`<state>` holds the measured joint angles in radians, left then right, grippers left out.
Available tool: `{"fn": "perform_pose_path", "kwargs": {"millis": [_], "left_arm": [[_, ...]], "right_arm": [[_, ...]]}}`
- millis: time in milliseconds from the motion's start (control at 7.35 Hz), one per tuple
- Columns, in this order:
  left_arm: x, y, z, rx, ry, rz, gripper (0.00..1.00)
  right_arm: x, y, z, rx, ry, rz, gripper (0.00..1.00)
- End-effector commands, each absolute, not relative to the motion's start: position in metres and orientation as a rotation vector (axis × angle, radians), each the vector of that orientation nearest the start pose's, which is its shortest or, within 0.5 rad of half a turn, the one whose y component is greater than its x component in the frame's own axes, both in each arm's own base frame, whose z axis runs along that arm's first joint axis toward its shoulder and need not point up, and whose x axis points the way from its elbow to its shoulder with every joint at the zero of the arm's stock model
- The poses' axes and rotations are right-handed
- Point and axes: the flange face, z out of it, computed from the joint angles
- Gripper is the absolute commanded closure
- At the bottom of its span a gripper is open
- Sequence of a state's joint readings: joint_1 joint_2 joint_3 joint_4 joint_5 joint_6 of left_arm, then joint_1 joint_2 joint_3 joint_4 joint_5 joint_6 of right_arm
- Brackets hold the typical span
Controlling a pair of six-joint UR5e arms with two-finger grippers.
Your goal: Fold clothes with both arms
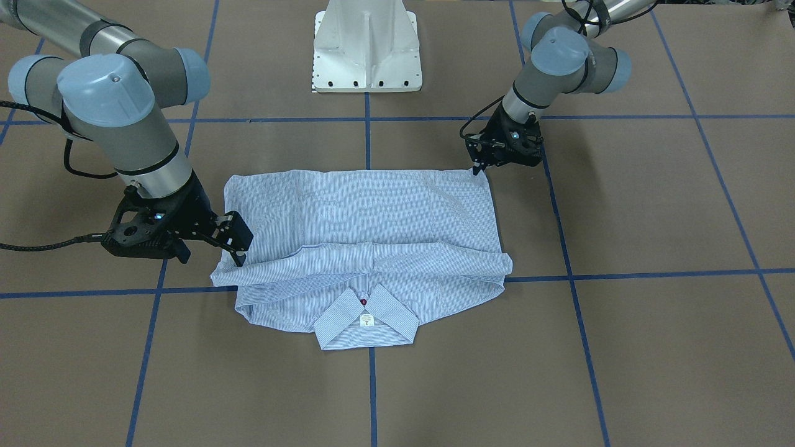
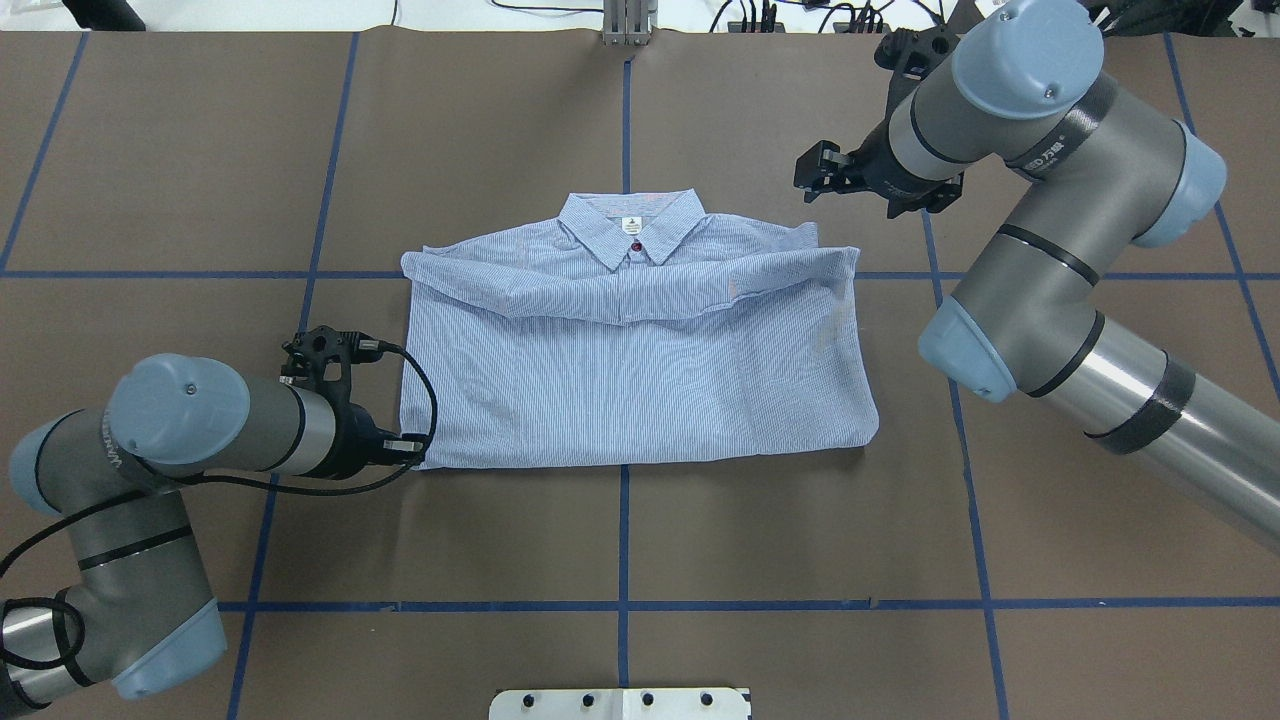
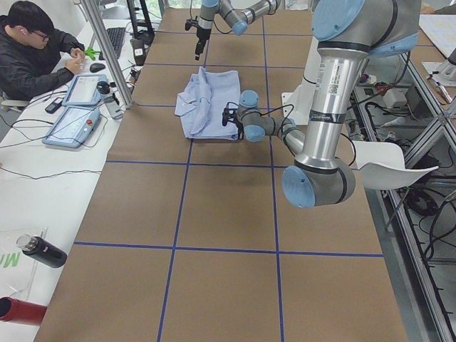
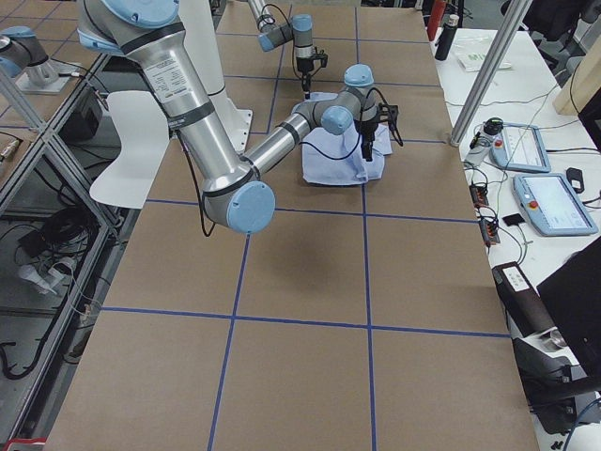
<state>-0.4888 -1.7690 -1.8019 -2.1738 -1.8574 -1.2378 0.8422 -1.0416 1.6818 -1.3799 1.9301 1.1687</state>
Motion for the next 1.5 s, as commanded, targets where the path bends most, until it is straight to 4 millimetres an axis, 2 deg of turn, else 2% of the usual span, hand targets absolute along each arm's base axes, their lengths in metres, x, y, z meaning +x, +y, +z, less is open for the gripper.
{"fn": "perform_pose_path", "kwargs": {"millis": [0, 136, 272, 408, 544, 680, 816, 952, 1088, 1224, 1360], "left_arm": [[0.426, -0.404, 0.397, 0.218, 0.970, -0.029, 1.00], [0.406, -0.438, 0.402, 0.281, 0.900, 0.020, 1.00], [0.393, -0.498, 0.398, 0.347, 0.860, 0.009, 1.00], [0.404, -0.561, 0.403, 0.356, 0.807, -0.014, 1.00], [0.413, -0.622, 0.389, 0.391, 0.760, -0.009, 1.00], [0.422, -0.669, 0.378, 0.403, 0.723, -0.026, 1.00], [0.435, -0.708, 0.355, 0.432, 0.683, -0.059, 1.00], [0.444, -0.727, 0.328, 0.442, 0.682, -0.068, 1.00], [0.439, -0.729, 0.324, 0.459, 0.700, -0.070, 0.91], [0.427, -0.715, 0.346, 0.528, 0.768, -0.055, 0.01], [0.413, -0.694, 0.353, 0.510, 0.834, -0.021, 0.00]], "right_arm": [[-0.370, -0.562, 0.285, 0.202, -0.867, 0.261, 0.00], [-0.371, -0.561, 0.285, 0.201, -0.867, 0.258, 0.00], [-0.372, -0.561, 0.285, 0.201, -0.867, 0.256, 0.00], [-0.373, -0.560, 0.285, 0.200, -0.868, 0.255, 0.00], [-0.372, -0.560, 0.285, 0.200, -0.868, 0.255, 0.00], [-0.373, -0.560, 0.284, 0.201, -0.869, 0.255, 0.00], [-0.373, -0.560, 0.285, 0.199, -0.868, 0.254, 0.00], [-0.372, -0.560, 0.286, 0.199, -0.867, 0.256, 0.00], [-0.373, -0.560, 0.285, 0.199, -0.868, 0.254, 0.00], [-0.379, -0.556, 0.285, 0.199, -0.864, 0.249, 0.00], [-0.394, -0.549, 0.281, 0.190, -0.870, 0.241, 0.00]]}}
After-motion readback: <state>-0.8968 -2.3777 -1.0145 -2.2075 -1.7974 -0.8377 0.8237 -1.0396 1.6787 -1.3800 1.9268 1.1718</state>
